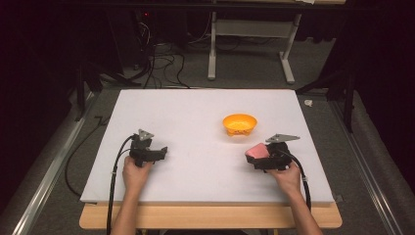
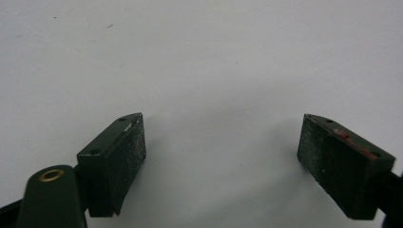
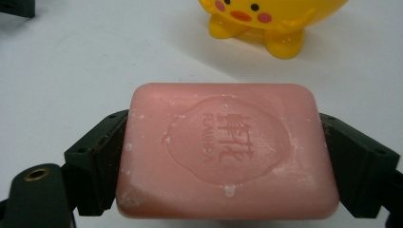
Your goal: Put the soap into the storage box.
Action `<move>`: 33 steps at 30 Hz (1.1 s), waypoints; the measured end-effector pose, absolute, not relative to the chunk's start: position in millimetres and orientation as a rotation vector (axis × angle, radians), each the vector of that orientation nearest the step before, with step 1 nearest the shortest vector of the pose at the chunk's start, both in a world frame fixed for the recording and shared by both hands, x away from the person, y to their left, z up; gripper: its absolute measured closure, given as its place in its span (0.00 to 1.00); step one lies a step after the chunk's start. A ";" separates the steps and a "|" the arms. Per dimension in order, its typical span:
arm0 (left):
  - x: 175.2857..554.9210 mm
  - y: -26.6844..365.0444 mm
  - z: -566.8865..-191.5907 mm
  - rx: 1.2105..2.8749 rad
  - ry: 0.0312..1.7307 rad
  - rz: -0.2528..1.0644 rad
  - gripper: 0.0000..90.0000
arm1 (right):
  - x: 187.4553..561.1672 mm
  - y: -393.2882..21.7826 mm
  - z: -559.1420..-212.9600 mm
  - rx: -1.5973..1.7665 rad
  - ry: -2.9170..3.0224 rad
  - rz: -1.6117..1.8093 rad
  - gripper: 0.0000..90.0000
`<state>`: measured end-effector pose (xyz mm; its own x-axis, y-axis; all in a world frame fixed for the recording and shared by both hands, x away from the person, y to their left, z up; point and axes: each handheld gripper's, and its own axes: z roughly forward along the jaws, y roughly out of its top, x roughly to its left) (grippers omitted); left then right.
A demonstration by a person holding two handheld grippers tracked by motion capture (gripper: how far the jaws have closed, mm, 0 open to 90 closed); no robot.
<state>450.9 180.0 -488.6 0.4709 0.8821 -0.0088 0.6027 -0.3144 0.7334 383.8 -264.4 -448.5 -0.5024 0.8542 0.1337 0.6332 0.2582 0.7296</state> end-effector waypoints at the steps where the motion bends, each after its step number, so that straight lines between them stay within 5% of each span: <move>1: 450.9 180.0 -488.7 2.038 1.228 0.526 0.19 | 383.4 -263.9 -446.8 1.379 2.246 1.092 0.15; 33: 450.8 179.9 -488.7 2.037 1.228 0.525 0.19 | 396.4 -255.9 -402.7 1.330 2.223 1.164 0.15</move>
